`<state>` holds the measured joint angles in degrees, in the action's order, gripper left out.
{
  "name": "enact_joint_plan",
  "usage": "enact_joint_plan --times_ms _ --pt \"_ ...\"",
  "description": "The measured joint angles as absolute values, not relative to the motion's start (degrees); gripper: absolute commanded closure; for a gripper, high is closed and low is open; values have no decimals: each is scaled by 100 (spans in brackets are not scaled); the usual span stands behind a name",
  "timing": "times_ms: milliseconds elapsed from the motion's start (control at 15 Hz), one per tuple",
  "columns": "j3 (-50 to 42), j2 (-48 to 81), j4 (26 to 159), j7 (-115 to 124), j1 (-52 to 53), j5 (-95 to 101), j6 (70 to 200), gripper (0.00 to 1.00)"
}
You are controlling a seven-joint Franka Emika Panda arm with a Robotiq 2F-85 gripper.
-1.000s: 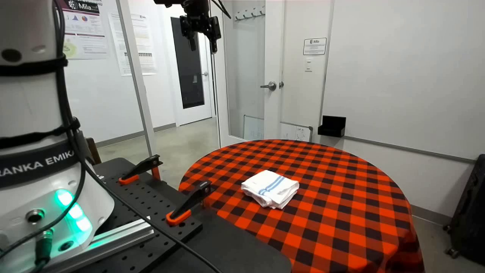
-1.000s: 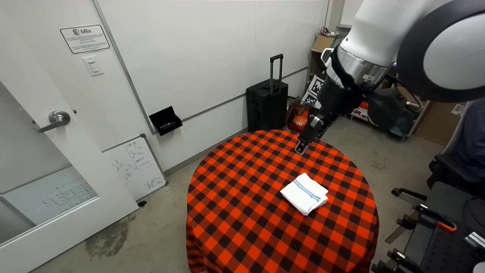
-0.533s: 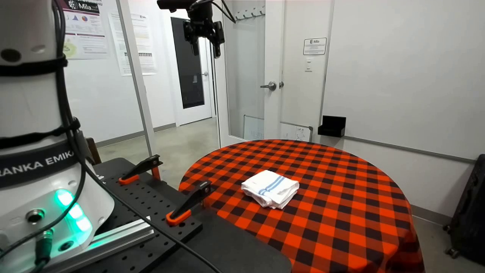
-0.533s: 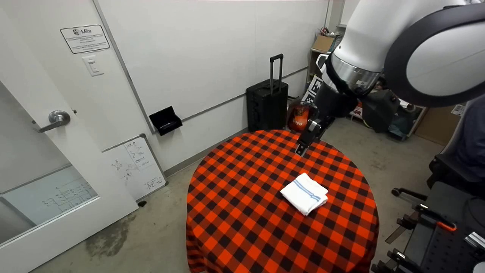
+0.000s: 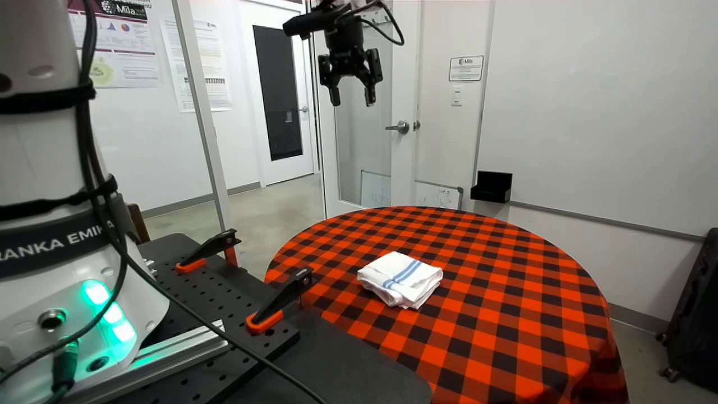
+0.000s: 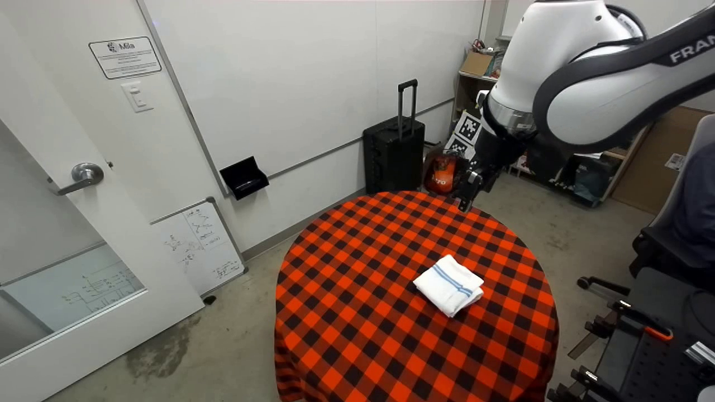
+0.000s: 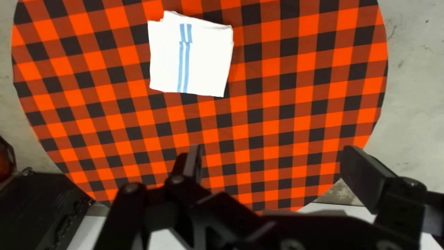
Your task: Unfold the towel on the table
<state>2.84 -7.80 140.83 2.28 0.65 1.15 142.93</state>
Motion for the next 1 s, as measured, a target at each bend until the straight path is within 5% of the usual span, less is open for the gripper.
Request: enact_joint_plan --times_ms 1000 --pt "-629 2449 12259 -140 -992 -330 14580 0"
